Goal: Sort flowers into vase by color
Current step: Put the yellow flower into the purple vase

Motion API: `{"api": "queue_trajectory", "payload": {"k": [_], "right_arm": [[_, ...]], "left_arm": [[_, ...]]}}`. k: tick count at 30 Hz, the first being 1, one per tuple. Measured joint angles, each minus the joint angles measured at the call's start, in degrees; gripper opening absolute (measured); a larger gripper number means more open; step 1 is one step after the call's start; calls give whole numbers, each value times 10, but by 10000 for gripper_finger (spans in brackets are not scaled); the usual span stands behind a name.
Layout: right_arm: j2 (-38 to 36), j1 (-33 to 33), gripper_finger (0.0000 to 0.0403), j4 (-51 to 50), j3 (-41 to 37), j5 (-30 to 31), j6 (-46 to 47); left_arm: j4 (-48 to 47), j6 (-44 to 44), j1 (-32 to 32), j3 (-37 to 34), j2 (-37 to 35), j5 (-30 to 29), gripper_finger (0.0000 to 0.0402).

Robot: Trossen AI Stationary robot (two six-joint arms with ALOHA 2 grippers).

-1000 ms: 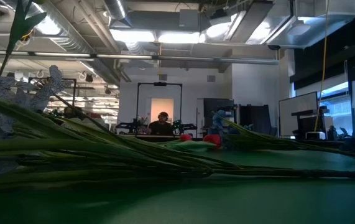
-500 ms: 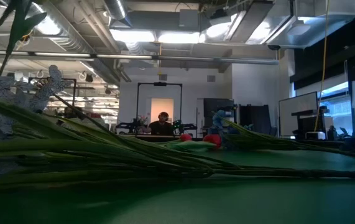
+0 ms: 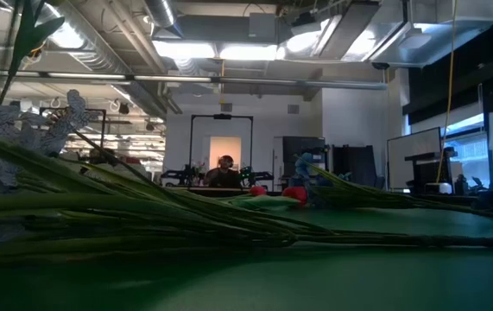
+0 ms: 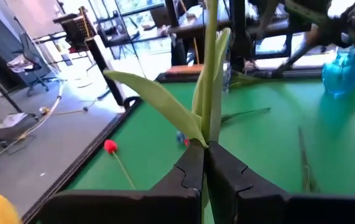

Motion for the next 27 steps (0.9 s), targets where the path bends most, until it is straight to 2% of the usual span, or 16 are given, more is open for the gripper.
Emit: {"api": "queue_trajectory", "payload": {"k": [3, 7, 10, 12, 15, 18, 21, 24, 27], "right_arm": [[0, 0, 289, 2, 0, 0, -4], [0, -6, 289, 19, 0, 9, -20], [0, -11, 289, 39, 0, 9, -39], [0, -18, 289, 60, 0, 9, -64], [0, -28, 289, 81, 0, 9, -88], [1, -37, 289, 94, 0, -3, -104], [1, -42, 289, 93, 0, -14, -109], [1, -42, 289, 88, 0, -22, -103], [1, -32, 289, 67, 0, -22, -79]], "left_arm": [[4, 4, 13, -17, -32, -27, 3], [26, 5, 58, -63, -65, -28, 2], [82, 27, 99, -97, -89, -27, 1], [150, 79, 128, -117, -103, -20, 1], [291, 210, 172, -132, -114, 27, 1], [446, 407, 222, -137, -113, 104, 0], [557, 584, 282, -137, -134, 145, 0], [605, 702, 354, -123, -187, 173, 0], [595, 782, 402, -111, -249, 177, 0]]}}
